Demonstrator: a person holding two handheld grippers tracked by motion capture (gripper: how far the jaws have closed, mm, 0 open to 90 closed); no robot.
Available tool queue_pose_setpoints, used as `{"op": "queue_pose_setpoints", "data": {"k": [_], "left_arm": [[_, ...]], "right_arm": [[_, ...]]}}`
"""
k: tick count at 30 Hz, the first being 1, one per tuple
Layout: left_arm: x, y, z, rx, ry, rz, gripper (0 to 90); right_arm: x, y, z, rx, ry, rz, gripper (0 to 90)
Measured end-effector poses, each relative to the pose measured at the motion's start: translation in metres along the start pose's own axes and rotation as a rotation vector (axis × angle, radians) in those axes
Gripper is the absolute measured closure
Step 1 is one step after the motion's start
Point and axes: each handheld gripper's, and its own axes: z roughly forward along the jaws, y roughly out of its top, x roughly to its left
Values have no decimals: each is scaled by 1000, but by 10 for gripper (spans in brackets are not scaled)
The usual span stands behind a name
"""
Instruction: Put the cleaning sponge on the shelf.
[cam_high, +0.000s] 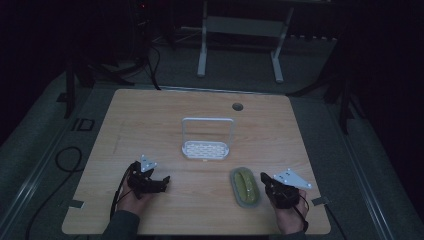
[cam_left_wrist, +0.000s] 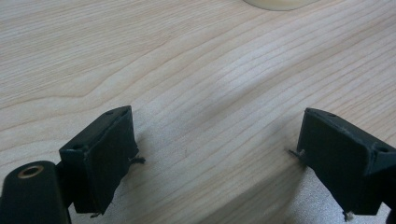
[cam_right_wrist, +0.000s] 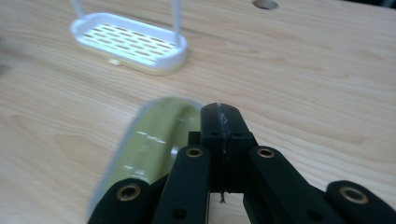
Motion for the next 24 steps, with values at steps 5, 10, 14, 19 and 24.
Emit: {"op": "queue_pose_setpoints", "data": {"k": [5, 10, 14, 19, 24], "left_arm": [[0, 0, 0, 0, 0, -1, 116], [0, 0, 0, 0, 0, 0, 116], [0, 0, 0, 0, 0, 0, 116], [0, 0, 0, 0, 0, 0, 116], [0, 0, 0, 0, 0, 0, 116]], "right_arm": [[19, 8, -4, -4, 42, -49, 900], [37, 12, -5, 3, 83, -88, 900], [50, 11, -1, 29, 111, -123, 900], [58, 5, 6, 74, 134, -146, 900], [60, -2, 7, 111, 142, -158, 900]]}}
